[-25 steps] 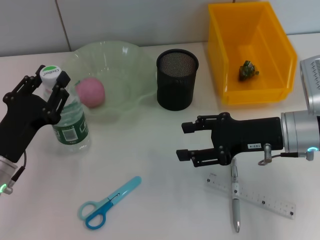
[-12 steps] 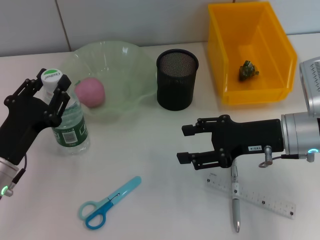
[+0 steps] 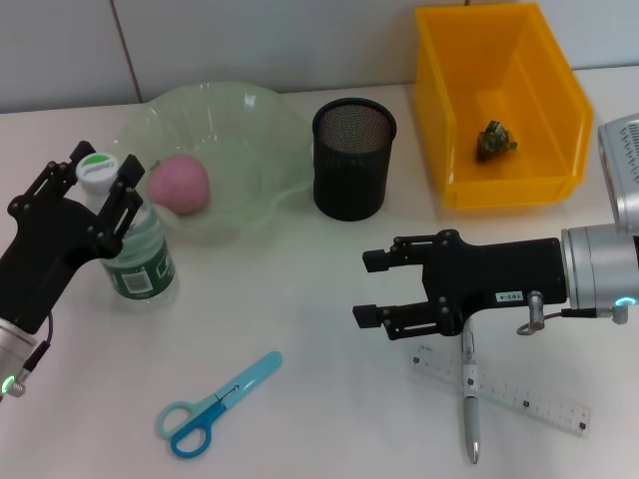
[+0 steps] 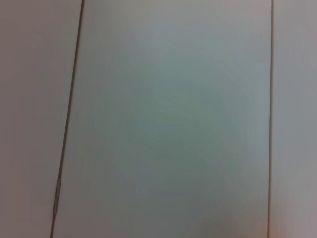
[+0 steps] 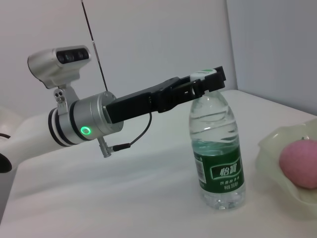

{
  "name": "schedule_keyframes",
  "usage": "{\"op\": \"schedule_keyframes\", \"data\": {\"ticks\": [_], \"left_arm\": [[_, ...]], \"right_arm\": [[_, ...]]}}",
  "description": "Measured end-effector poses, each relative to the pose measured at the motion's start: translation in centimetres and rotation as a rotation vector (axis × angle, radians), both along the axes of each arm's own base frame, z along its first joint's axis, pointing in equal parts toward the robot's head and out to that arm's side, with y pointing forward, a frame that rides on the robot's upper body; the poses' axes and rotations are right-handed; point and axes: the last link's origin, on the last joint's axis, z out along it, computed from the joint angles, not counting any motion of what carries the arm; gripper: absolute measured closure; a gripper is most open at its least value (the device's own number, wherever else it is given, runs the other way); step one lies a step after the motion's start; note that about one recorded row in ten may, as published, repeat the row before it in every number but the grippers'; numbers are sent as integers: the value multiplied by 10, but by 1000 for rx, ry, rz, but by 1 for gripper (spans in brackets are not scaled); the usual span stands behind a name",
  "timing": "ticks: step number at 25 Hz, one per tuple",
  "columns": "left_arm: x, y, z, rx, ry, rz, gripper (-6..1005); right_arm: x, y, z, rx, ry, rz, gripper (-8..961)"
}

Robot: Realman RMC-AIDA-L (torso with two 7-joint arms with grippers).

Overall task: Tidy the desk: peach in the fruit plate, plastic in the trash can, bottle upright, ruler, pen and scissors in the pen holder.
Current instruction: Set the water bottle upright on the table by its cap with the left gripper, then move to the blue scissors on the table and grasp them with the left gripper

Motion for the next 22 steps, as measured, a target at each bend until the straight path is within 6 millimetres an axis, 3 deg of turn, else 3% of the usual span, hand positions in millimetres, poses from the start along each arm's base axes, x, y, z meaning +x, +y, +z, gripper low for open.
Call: {"op": "schedule_keyframes", "data": {"ticks": [6, 11, 15, 16, 22], "left_arm": [[-1, -2, 0, -1, -3, 3, 487], [-1, -3, 1, 0, -15, -1, 346], [0, -5, 3, 5, -26, -11, 172], [-1, -9, 8, 11, -60, -25, 128], [-13, -33, 34, -70, -236, -69, 130]], "right_arm": [[0, 0, 0, 0, 0, 0, 218], [0, 0, 0, 0, 0, 0, 219], [0, 0, 0, 0, 0, 0, 219], [0, 0, 0, 0, 0, 0, 219], [1, 0, 1, 7, 6, -8, 219]]}}
